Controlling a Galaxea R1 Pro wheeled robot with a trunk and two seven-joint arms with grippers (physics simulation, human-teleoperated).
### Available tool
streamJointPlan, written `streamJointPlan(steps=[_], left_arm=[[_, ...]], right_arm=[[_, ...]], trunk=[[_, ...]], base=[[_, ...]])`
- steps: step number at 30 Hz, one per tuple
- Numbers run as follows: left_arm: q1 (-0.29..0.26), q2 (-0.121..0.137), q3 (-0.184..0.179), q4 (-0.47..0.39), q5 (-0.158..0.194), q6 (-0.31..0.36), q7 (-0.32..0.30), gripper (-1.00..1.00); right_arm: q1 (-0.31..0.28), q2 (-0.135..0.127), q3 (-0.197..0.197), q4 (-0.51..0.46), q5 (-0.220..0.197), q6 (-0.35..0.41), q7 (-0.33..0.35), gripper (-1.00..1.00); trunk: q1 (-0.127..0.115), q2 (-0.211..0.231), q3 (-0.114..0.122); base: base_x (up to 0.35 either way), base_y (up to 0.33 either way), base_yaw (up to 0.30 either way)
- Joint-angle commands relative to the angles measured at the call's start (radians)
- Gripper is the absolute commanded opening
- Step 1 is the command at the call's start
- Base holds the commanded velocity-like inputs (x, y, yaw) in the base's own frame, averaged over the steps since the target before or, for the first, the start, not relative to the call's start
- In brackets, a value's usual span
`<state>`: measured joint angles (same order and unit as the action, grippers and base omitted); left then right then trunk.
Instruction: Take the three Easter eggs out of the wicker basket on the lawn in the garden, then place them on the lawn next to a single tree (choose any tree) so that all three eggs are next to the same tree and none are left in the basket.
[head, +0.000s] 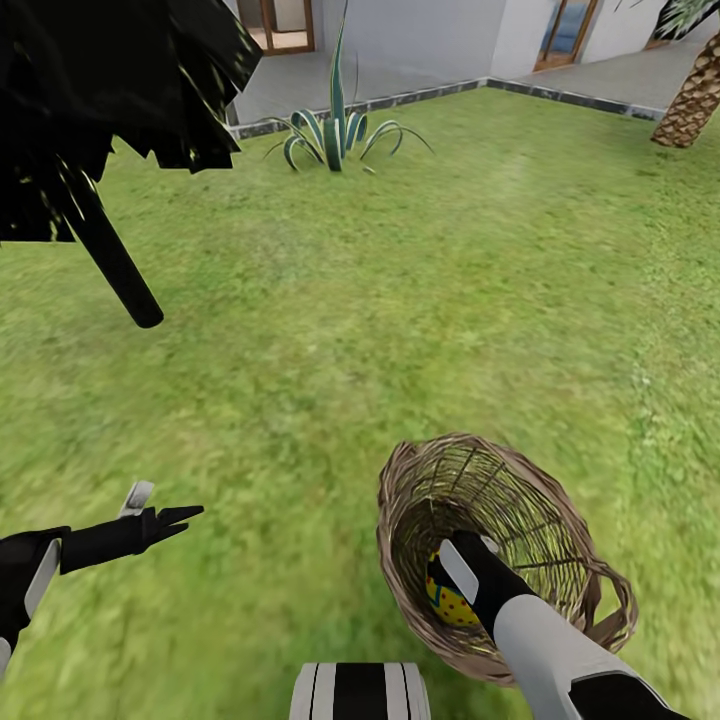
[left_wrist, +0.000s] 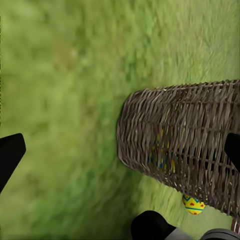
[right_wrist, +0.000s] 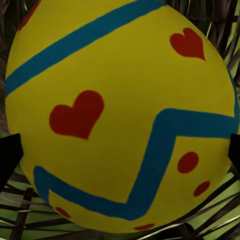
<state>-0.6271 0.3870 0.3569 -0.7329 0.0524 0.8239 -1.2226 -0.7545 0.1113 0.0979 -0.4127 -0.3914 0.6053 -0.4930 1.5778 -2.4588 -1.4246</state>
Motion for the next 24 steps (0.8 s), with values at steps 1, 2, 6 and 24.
streamJointPlan(steps=[1, 2, 6, 24], left_arm=[[0.0, 0.0, 0.001, 0.0, 0.003, 0.009, -0.002, 1.0], [0.0, 0.0, 0.001, 0.0, 0.003, 0.009, -0.002, 1.0], [0.0, 0.0, 0.0, 0.0, 0.003, 0.009, -0.002, 1.0], [0.0, 0.0, 0.0, 0.0, 0.003, 0.009, -0.002, 1.0]], right_arm=[[0.0, -0.001, 0.008, -0.001, -0.011, 0.004, -0.009, 1.0], [0.0, -0.001, 0.008, -0.001, -0.011, 0.004, -0.009, 1.0], [0.0, -0.001, 0.008, -0.001, -0.011, 0.004, -0.009, 1.0], [0.0, -0.001, 0.008, 0.0, -0.011, 0.005, -0.009, -1.0]], trunk=[[0.0, 0.0, -0.001], [0.0, 0.0, -0.001], [0.0, 0.0, -0.001], [0.0, 0.0, -0.001]], base=[[0.0, 0.0, 0.0], [0.0, 0.0, 0.0], [0.0, 0.0, 0.0], [0.0, 0.0, 0.0]])
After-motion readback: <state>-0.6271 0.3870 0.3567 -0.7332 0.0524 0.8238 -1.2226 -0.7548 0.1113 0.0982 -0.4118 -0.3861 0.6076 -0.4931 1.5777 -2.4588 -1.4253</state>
